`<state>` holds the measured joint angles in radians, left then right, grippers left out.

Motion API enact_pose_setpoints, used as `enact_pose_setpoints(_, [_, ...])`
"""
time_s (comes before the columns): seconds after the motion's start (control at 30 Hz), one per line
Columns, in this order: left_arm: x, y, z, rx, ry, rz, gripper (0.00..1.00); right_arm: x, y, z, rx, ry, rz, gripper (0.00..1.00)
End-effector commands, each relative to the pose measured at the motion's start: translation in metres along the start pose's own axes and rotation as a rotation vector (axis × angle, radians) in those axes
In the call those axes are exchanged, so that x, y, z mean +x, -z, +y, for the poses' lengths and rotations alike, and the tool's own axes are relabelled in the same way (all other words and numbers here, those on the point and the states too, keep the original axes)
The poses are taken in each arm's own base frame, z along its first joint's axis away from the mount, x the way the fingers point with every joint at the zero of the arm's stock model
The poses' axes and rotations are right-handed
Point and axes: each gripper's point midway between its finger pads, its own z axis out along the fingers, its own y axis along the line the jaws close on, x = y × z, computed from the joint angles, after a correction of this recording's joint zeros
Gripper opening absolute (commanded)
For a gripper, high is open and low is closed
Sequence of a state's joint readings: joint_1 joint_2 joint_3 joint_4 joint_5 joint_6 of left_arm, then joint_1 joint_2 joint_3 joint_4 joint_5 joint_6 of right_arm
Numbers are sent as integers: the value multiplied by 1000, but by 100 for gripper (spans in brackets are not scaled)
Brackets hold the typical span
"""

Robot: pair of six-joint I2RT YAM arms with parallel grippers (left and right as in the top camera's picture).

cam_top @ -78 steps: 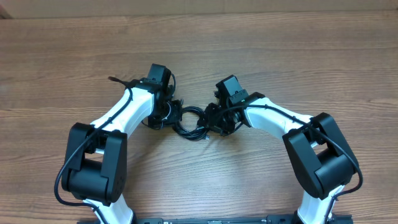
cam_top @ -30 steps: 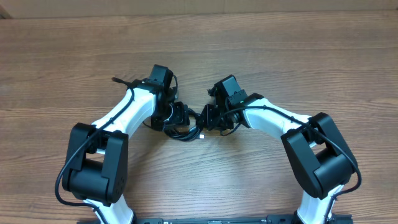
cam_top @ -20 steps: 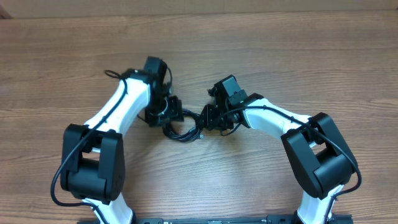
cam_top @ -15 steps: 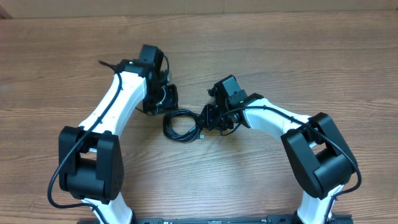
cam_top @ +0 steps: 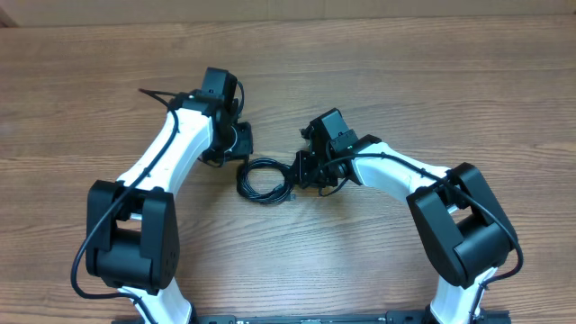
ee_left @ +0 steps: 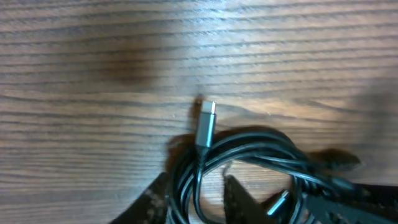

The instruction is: Untangle cables

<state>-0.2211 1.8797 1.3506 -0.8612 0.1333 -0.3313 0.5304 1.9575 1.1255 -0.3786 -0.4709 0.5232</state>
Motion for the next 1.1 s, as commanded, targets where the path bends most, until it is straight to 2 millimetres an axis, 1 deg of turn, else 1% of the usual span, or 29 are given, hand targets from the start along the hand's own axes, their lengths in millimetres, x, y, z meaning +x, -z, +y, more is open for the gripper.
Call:
enact_pose_setpoints(0.0, [2,-10,6,-29,-16,-3,32,-1,-2,-5,10,-6,-1,19])
enact_pose_setpoints(0.1, [-5,-10,4,-19,-20,-31,33,0,-2,-5,11,-6,0,19])
enact_pose_setpoints(0.23, [-10,-12,2,-12,-22,-52,33,0,-2,-5,11,-6,0,19])
enact_pose_setpoints(0.43, [-6,-24,3,-5,-31,-67,38,0,-2,-5,11,-6,0,19])
enact_pose_setpoints(0.67, [-5,-34,-5,9,-55,-98,34,-1,-2,-5,10,-6,-1,19])
enact_pose_setpoints(0.83, [-12,-34,-12,20,-73,-133,27,0,-2,-5,10,-6,0,19])
enact_pose_setpoints(0.93, [-14,-34,-11,-2,-76,-149,24,0,-2,-5,10,-6,0,19])
enact_pose_setpoints(1.07, [-16,-34,-7,-22,-75,-156,23,0,-2,-5,11,-6,0,19])
